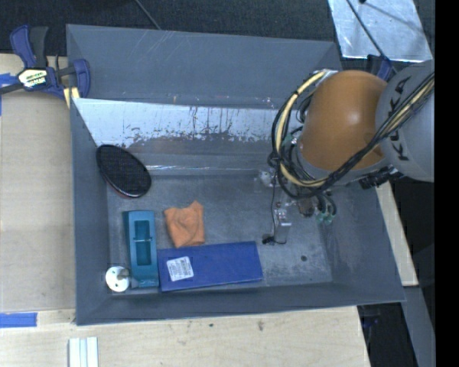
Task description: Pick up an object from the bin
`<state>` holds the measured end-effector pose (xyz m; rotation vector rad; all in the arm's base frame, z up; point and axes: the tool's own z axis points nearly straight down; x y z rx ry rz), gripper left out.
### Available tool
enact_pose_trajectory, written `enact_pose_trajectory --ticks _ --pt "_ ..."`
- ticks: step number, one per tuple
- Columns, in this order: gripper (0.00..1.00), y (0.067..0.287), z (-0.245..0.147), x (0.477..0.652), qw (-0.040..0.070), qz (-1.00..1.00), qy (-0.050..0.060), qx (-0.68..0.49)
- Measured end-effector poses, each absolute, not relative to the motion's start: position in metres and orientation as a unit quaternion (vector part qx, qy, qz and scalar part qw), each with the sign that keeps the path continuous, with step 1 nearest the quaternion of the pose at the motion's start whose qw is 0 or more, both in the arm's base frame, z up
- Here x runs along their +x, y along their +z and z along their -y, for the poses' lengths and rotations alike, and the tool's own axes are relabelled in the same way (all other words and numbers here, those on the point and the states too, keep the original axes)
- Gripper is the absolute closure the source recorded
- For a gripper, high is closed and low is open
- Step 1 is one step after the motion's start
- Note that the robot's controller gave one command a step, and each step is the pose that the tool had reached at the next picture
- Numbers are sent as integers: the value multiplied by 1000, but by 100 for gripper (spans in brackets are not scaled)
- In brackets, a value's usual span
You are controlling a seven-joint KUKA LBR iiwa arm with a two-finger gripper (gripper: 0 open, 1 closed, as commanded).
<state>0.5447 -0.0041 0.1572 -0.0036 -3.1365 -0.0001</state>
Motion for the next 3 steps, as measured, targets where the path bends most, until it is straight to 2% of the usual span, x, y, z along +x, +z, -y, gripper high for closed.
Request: enact_pose_trajectory --ticks 1,2,3 --pt "0 162 4 546 -2 1000 0 -1" --pt "0 147 -49 543 -1 998 0 56" --pt "0 123 -97 545 1 996 -1 87"
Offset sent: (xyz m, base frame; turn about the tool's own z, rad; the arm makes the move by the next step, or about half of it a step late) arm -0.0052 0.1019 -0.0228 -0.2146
